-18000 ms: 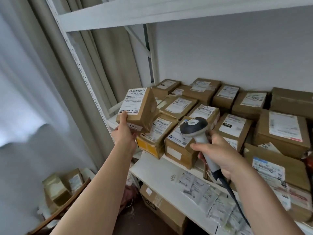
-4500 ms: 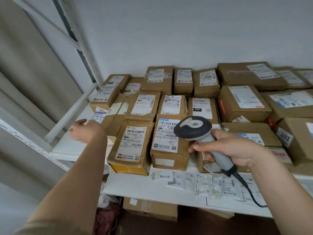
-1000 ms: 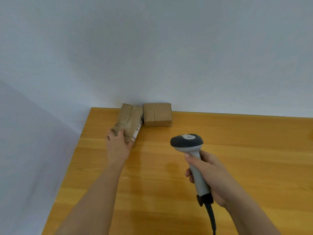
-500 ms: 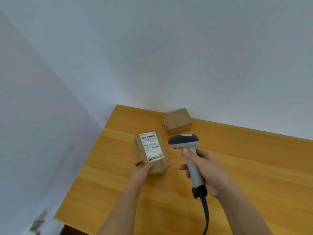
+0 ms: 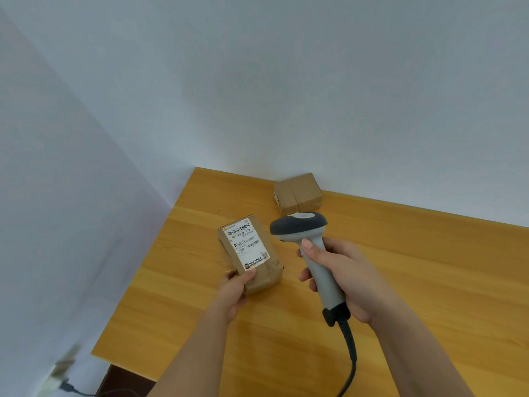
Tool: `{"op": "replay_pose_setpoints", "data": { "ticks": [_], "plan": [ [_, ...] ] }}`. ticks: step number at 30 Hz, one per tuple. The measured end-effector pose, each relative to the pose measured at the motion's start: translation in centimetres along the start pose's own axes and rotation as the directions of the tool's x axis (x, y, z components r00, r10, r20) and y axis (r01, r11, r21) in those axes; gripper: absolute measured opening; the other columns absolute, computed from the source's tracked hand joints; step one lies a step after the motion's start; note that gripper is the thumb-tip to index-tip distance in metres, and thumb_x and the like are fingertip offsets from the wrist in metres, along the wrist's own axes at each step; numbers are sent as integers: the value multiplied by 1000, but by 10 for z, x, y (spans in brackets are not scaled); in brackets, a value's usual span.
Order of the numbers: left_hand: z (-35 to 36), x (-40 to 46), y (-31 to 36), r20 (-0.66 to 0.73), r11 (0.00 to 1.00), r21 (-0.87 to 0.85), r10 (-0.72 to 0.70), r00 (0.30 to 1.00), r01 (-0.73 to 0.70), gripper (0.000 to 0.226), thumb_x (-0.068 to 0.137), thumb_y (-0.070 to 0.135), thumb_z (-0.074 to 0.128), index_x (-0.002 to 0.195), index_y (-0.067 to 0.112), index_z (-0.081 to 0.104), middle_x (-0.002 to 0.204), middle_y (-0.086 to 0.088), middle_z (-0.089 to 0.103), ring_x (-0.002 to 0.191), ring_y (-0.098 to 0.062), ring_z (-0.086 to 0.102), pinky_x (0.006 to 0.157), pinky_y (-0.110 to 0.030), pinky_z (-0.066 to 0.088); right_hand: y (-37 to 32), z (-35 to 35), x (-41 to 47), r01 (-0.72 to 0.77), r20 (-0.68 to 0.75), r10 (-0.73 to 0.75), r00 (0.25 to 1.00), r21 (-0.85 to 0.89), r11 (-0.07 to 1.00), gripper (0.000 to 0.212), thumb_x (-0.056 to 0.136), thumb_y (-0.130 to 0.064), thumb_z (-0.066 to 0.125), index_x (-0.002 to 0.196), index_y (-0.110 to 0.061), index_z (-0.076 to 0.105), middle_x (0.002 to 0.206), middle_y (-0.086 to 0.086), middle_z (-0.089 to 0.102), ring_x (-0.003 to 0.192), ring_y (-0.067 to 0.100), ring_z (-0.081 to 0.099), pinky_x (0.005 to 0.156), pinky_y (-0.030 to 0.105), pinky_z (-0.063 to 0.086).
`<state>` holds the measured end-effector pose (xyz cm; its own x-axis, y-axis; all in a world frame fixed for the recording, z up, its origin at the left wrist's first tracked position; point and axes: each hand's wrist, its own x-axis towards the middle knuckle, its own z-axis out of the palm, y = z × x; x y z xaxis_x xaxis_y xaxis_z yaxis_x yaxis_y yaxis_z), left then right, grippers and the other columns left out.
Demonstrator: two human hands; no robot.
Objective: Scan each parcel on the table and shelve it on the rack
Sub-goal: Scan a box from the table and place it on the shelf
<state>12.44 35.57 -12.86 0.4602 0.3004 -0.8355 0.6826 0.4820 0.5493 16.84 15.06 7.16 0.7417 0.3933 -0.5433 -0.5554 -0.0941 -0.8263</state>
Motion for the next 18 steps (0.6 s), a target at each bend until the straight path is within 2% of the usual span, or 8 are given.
{"op": "replay_pose_setpoints", "data": {
  "ticks": [4,9,14,18],
  "plan": [
    [-2,5,-1,-9,999,33,0,1000,0,60,84,24,77,134,16,45,120,-9,64,112,-29,60,95,-41,50,-4,1,-4,18,24,-17,1000,-27,999,22,91,-31,65,102,-11,68,74,11,63,64,17,59,63,31,50],
    [-3,8,1,-7,999,51,0,1000,0,62,84,27,78,136,18,45,122,-8,63,113,-29,59,103,-44,46,-9,2,-9,33,36,-33,999,-21,999,25,91,-30,65,102,-9,68,69,9,60,61,15,58,60,29,49],
    [-5,9,3,0,999,54,-2,1000,2,67,82,28,80,137,17,44,122,-7,62,112,-28,59,100,-43,48,-14,3,-13,40,27,-40,999,-9,999,29,89,-31,66,102,-5,67,70,11,60,61,16,57,60,29,49],
    [-4,7,6,1,998,57,-7,1000,7,67,83,27,79,138,17,43,122,-7,61,112,-27,58,91,-39,47,-17,4,-15,54,26,-54,998,-14,998,31,90,-31,65,103,-2,66,67,9,59,59,15,57,58,28,49]
  ]
}}
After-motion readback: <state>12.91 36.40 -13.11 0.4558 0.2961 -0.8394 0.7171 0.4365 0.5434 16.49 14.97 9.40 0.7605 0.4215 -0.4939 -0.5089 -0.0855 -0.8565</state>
